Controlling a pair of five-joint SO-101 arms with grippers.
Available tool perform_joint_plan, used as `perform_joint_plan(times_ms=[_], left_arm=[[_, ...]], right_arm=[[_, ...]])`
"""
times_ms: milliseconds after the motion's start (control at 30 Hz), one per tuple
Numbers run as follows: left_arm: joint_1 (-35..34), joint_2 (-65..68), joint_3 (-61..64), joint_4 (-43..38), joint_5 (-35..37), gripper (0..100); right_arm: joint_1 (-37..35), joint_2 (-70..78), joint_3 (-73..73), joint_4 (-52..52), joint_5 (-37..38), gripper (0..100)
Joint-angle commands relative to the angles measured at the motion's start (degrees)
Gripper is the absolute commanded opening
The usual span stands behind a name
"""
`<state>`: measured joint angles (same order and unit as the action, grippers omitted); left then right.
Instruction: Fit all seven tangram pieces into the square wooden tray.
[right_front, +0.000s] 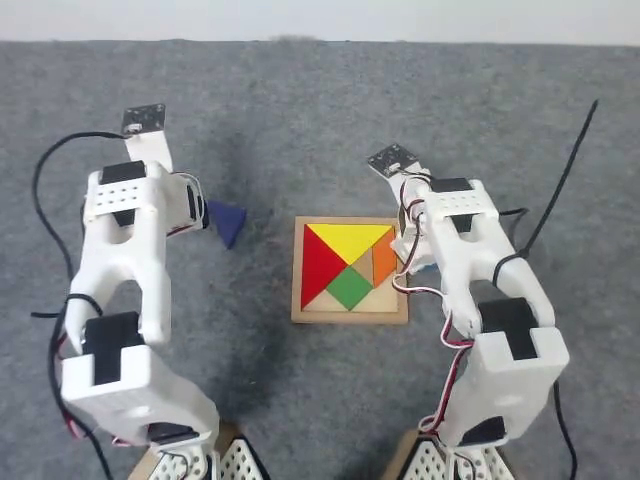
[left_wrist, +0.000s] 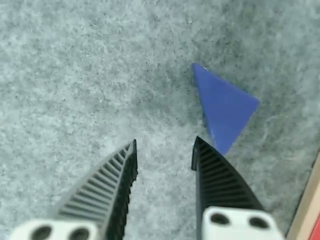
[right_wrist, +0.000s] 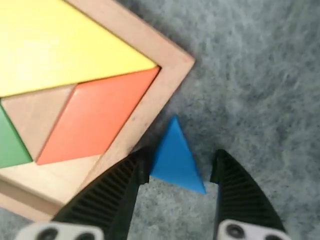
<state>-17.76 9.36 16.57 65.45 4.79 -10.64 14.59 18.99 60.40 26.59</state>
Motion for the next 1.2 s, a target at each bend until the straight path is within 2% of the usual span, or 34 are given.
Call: perform_joint_plan(times_ms=[0, 133, 433, 700, 900, 1167], left_arm=[[-0.1, -0.5, -2.6, 0.1, -0.2, 17], [-0.1, -0.5, -2.6, 0.2, -0.2, 17], [-0.1, -0.5, -2.6, 0.4, -0.2, 17], [-0.1, -0.5, -2.6, 0.4, -0.1, 17], [-0.3, -0.5, -2.6, 0.4, -0.1, 17], [-0.4, -0.5, -2.6, 0.4, -0.1, 17]], right_arm=[[0.9, -7.4, 2.1, 0.6, 1.0, 23.2], [0.9, -9.4, 4.2, 0.2, 1.1, 23.1], [0.8, -2.2, 2.9, -2.5, 1.1, 22.9], [0.7, -1.8, 1.9, -2.4, 0.5, 13.9], [0.8, -3.9, 1.8, -0.6, -6.4, 5.7], [-2.4, -21.9, 8.8, 3.3, -16.1, 0.9]])
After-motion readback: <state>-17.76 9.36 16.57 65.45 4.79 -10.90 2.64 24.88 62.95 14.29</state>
